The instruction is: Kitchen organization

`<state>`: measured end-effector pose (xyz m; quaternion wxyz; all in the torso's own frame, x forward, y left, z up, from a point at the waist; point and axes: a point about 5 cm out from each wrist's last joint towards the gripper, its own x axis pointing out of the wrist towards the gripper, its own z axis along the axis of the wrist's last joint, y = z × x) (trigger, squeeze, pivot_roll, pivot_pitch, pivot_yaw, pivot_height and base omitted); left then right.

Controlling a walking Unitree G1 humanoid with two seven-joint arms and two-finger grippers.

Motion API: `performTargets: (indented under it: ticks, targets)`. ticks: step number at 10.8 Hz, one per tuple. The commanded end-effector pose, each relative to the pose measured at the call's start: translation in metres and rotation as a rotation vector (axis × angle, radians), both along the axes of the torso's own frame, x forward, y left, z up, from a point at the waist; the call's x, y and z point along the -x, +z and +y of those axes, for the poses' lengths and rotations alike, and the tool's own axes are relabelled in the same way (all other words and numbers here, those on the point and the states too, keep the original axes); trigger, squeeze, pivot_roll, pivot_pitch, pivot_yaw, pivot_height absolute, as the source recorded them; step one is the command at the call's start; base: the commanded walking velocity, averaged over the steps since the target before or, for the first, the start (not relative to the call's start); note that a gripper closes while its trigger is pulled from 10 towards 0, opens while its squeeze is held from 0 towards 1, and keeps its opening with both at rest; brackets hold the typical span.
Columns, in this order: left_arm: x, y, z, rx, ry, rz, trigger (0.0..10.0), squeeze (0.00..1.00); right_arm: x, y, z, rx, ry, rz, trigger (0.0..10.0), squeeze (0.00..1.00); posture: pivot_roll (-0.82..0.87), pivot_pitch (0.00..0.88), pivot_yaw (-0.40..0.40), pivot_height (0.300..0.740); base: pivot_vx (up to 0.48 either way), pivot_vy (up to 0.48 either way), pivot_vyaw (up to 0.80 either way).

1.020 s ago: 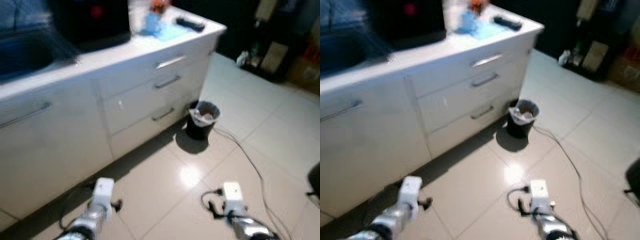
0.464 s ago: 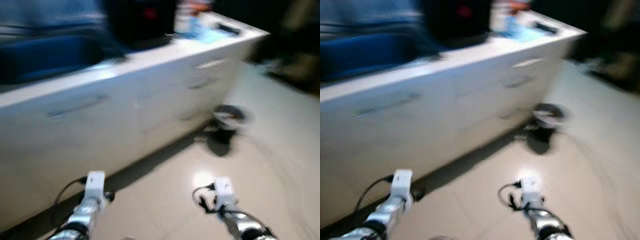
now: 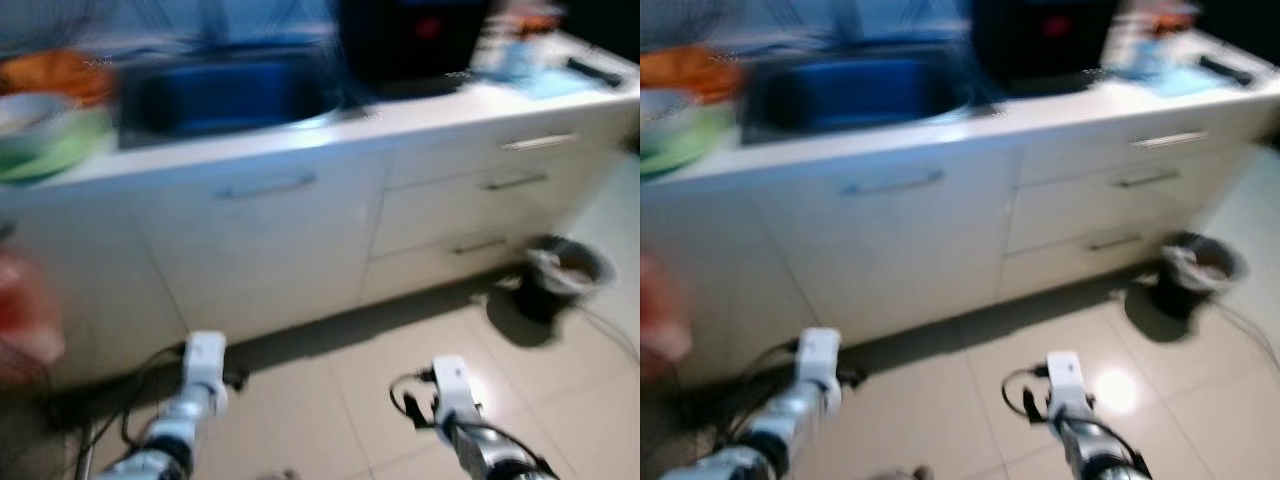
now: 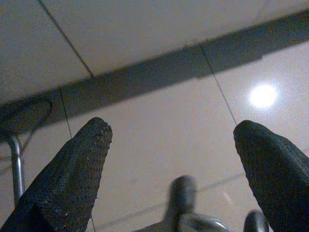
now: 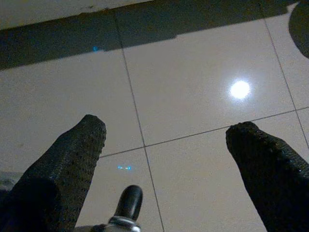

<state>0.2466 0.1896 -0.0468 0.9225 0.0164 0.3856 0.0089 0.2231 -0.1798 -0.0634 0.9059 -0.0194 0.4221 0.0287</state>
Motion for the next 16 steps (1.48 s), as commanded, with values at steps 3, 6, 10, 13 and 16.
performTargets:
  ticks: [3,6,10,13,16]
  targets:
    - [-0.010,0.008,0.001,-0.022,-0.049,-0.048,10.0,0.00,-0.009,0.006,0.005,0.001,0.034,-0.039,10.0,0.00,0.06,0.000,-0.040,0.740,0.000,0.000,0.44]
    - [-0.032,0.030,-0.007,0.016,-0.109,-0.224,10.0,0.00,-0.044,0.036,0.020,-0.026,0.132,-0.286,10.0,0.00,0.06,0.000,-0.041,0.740,0.000,0.000,0.00]
    - [-0.064,0.093,-0.013,0.100,-0.119,-0.631,10.0,0.00,-0.067,0.084,0.027,-0.010,0.292,-0.667,10.0,0.00,0.06,0.006,-0.053,0.740,0.221,0.000,0.00]
    - [-0.067,0.130,-0.024,0.120,-0.148,-0.789,10.0,0.00,-0.077,0.116,0.043,-0.057,0.308,-0.825,10.0,0.00,0.06,0.005,-0.054,0.740,0.467,0.000,0.00]
    - [-0.065,0.176,-0.025,0.084,-0.168,-0.941,10.0,0.00,-0.088,0.174,0.051,-0.096,0.278,-1.025,10.0,0.00,0.06,0.005,-0.056,0.740,0.466,0.000,0.00]
